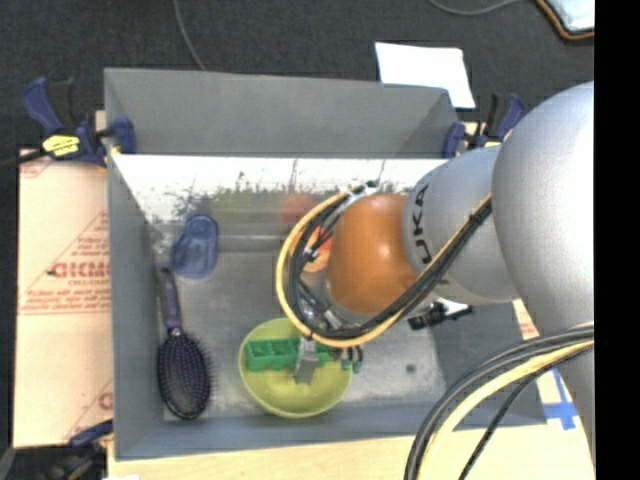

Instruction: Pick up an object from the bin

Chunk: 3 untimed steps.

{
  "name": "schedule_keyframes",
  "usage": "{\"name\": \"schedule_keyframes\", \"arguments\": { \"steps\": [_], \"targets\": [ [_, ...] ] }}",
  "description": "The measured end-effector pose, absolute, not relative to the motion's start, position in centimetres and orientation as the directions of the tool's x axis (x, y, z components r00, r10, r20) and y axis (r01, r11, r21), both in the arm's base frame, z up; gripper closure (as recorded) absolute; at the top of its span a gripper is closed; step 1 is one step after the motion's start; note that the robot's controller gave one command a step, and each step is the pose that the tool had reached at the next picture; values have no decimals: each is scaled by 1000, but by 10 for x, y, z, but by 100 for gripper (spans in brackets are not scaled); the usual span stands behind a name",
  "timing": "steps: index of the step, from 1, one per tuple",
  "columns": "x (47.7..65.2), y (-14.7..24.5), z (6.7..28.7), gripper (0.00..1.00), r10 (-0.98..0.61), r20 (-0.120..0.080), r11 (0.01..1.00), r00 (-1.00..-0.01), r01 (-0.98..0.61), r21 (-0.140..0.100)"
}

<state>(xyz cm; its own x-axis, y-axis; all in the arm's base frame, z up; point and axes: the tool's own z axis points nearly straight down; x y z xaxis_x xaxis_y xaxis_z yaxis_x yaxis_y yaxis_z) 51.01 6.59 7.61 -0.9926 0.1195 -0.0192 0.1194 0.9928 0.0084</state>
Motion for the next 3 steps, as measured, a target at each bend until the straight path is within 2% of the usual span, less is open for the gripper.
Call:
{"name": "schedule_keyframes", "arguments": {
  "steps": [1,2,3],
  "targets": [
    [508,66,91,100,120,-12,993,-993,120,7],
    [508,65,134,100,121,-13,993,-993,121,8],
    [509,65,154,100,122,-15,993,-992,122,8]
  ]
}}
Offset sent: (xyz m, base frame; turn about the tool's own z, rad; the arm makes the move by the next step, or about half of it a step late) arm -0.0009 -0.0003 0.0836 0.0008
